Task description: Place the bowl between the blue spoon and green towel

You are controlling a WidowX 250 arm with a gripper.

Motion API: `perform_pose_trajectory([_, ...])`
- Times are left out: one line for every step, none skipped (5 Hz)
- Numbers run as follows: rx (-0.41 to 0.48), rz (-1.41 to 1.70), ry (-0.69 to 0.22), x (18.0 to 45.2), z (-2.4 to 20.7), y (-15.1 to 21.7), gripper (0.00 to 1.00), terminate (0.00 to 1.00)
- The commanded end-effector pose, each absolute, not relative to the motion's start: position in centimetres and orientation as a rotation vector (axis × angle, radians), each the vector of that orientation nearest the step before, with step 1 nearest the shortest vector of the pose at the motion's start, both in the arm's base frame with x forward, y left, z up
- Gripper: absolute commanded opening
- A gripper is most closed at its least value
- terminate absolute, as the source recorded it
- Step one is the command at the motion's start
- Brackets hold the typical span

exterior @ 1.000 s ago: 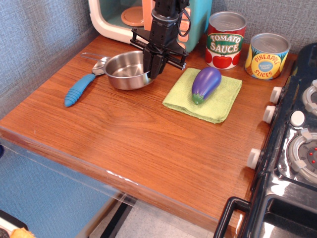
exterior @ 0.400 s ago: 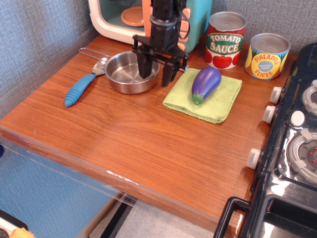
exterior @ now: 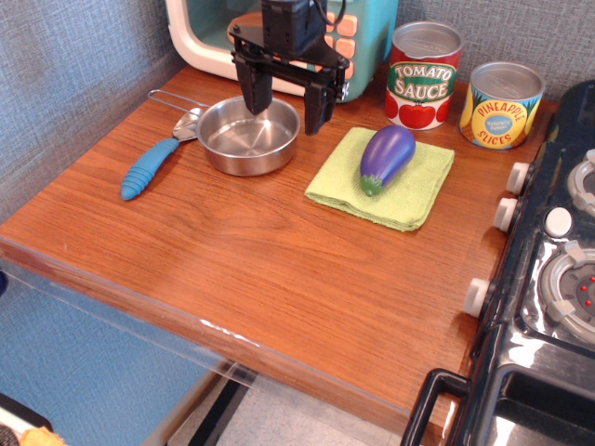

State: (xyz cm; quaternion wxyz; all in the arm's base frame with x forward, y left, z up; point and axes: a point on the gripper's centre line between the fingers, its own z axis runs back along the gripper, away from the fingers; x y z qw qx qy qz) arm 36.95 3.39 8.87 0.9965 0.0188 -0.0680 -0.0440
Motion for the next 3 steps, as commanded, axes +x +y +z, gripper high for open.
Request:
perform_pose_trajectory([0.072,-0.125,-0.199,35.30,11.30,3.80,1.00,0.00])
perform_pose_trajectory([0.072,-0.125,-0.199,35.30,11.30,3.80,1.00,0.00])
perform_pose_trajectory([0.072,-0.125,-0.199,35.30,11.30,3.80,1.00,1.00])
